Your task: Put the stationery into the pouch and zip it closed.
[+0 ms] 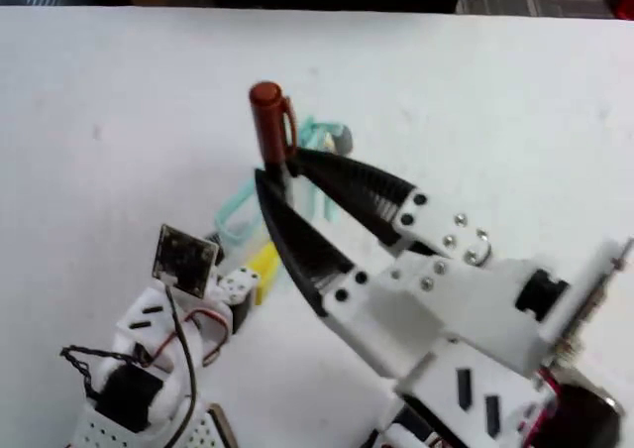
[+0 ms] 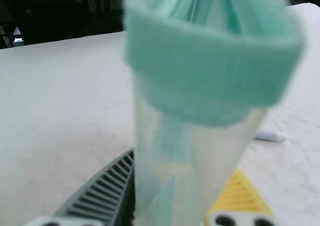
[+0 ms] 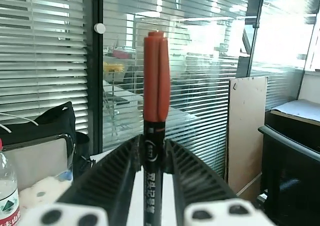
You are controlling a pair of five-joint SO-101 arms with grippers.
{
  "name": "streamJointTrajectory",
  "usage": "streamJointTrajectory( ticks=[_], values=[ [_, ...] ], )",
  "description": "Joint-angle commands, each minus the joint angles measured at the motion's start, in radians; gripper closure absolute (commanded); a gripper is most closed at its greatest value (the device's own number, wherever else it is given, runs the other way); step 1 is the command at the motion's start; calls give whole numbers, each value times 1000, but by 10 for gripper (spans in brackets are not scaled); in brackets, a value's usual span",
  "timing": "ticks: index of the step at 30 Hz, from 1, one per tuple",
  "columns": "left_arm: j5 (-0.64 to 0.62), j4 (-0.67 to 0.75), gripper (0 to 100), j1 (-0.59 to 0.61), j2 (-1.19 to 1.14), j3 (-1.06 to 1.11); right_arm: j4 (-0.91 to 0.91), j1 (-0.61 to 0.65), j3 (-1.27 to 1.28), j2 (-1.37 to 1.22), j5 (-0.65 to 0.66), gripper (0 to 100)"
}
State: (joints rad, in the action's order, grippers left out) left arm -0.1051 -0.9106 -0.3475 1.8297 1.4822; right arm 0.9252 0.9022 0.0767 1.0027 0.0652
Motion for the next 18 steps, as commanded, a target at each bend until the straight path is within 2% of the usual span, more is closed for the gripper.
streamJointTrajectory(
  ticks=[1, 8, 18],
  values=[
    [-8, -3, 771, -15, -2, -11, -136, 4, 86, -42, -3, 981],
    [-6, -17, 766, -8, -2, -15, -259, -2, 229, -71, -2, 981],
    [-6, -17, 766, -5, -2, -15, -372, -160, 446, -64, 0, 981]
  ],
)
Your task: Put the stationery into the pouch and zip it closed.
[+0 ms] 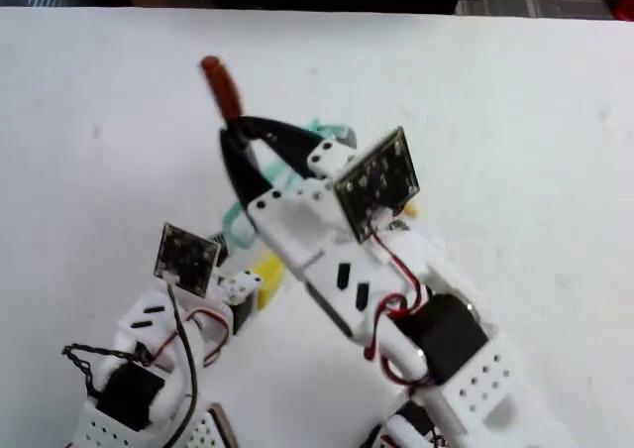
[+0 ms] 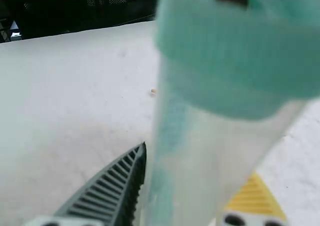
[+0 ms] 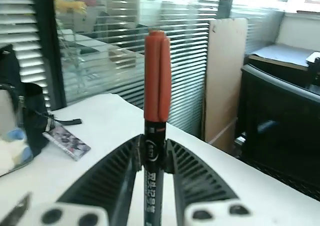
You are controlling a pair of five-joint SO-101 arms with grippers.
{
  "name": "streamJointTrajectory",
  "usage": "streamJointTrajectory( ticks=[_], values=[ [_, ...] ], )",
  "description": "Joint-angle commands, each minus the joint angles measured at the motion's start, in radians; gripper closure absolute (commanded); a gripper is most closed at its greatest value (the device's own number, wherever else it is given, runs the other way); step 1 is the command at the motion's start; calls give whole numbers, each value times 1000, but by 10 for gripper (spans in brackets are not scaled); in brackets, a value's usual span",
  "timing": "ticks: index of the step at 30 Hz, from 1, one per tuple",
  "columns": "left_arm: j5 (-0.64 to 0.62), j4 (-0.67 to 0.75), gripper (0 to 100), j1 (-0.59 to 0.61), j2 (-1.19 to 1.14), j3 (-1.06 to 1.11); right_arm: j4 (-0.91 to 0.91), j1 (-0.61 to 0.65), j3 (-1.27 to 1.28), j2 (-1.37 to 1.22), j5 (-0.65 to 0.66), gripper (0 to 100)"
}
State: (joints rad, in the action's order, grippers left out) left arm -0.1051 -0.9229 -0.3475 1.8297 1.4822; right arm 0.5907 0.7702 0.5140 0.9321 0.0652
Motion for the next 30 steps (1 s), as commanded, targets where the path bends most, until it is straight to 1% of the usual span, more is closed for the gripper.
streamJointTrajectory(
  ticks=[1, 5, 9, 15, 23, 25, 29, 30],
  values=[
    [-6, -5, 766, -5, -2, -15, -36, -28, 15, 7, 0, 981],
    [-6, -5, 766, -5, -2, -14, 25, -19, 12, 7, 0, 981],
    [-6, -5, 766, -5, -2, -9, 38, -10, 11, 5, 0, 980],
    [-6, -5, 766, -5, -2, -9, 93, -7, 11, 7, 115, 981],
    [-6, -5, 766, -4, -2, -9, 130, -7, 9, 7, 123, 973],
    [-6, -5, 766, -4, -2, -8, 140, -7, 8, 7, 118, 936],
    [-6, -5, 766, -4, -2, -8, 140, -7, 6, 7, 118, 807],
    [-6, -5, 766, -4, -2, -8, 142, -7, 0, 7, 118, 790]
  ],
)
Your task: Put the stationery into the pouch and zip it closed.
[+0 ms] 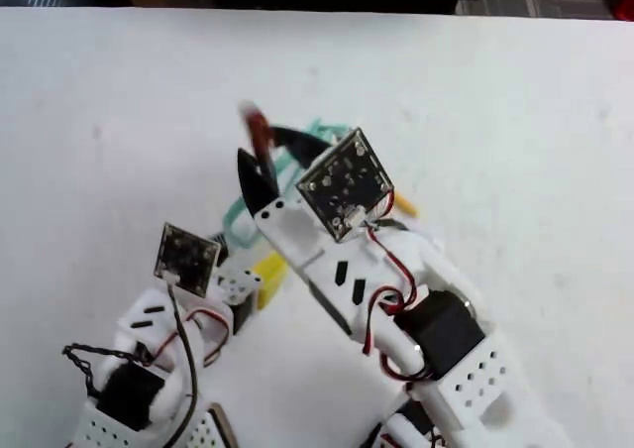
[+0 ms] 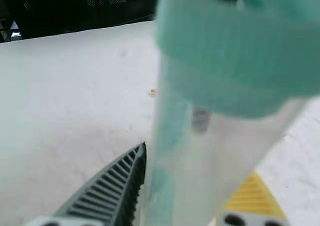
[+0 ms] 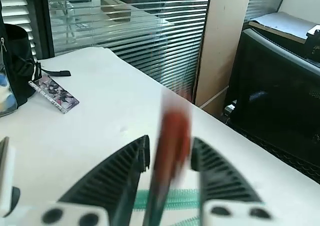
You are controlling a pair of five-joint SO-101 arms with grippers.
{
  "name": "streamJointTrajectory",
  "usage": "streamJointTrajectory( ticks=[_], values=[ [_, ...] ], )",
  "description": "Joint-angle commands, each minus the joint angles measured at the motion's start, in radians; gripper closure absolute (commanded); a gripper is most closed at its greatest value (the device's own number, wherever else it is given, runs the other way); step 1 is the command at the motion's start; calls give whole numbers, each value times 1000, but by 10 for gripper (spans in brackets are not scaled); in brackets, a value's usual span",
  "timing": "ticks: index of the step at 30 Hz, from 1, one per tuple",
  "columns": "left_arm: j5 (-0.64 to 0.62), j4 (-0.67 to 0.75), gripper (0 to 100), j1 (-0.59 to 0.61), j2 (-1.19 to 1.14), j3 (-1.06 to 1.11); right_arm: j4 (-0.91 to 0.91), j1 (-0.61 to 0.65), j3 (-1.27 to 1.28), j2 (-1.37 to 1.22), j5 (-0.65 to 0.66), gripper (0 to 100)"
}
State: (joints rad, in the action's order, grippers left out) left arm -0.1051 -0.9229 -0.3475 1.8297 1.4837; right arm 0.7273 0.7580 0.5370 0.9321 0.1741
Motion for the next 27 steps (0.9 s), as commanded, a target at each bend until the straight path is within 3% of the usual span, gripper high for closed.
streamJointTrajectory(
  ticks=[1, 15, 20, 27],
  values=[
    [-6, -5, 766, -4, -2, -9, 18, 5, -34, 7, 9, 789],
    [-6, -5, 766, -4, -2, -9, 133, -7, -160, 7, 17, 832],
    [-6, -6, 766, -4, -2, -9, 203, -107, -250, 45, 17, 832],
    [-6, -5, 766, -7, -2, -9, 470, -254, -443, 4, 17, 832]
  ],
)
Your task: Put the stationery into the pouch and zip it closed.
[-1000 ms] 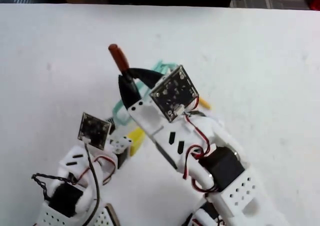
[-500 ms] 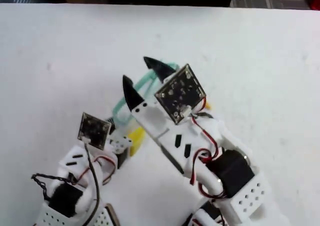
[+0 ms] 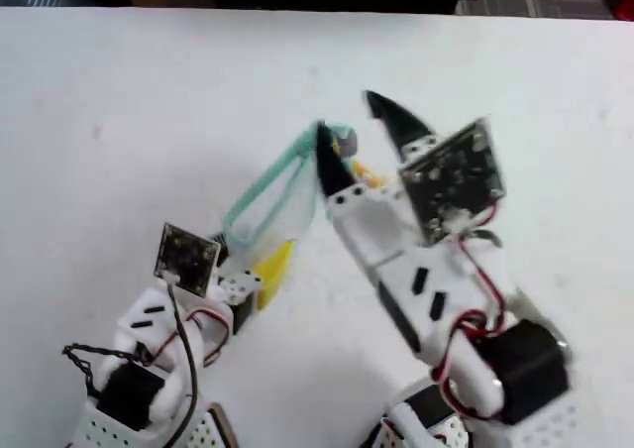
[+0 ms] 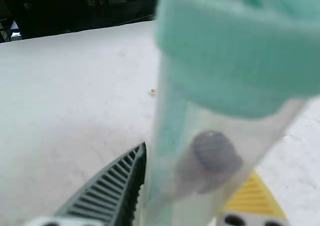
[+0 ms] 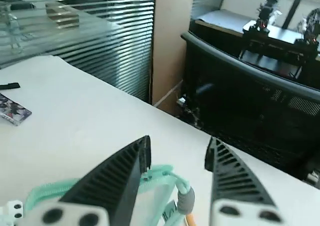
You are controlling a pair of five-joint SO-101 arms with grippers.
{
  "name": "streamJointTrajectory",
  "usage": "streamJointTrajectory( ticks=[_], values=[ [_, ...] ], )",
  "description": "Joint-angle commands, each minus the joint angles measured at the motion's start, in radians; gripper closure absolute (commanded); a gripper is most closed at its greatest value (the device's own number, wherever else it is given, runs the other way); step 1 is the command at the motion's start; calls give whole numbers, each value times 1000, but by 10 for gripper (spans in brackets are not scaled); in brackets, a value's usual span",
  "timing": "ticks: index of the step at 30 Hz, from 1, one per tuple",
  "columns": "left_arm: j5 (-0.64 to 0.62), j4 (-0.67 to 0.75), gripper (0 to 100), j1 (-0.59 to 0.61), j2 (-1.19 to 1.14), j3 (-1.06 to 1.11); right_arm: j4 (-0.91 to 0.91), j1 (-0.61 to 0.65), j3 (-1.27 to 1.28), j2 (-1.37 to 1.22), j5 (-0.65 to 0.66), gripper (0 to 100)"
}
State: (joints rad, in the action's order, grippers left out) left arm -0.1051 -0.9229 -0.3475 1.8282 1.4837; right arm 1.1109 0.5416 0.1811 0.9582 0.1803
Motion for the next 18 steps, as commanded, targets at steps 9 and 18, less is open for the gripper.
streamJointTrajectory(
  ticks=[9, 18],
  values=[
    [-6, -9, 766, -5, -1, -9, 237, -239, -229, -237, 3, 832],
    [-6, -11, 766, -5, -1, -9, 364, -458, -339, -673, 11, 832]
  ],
)
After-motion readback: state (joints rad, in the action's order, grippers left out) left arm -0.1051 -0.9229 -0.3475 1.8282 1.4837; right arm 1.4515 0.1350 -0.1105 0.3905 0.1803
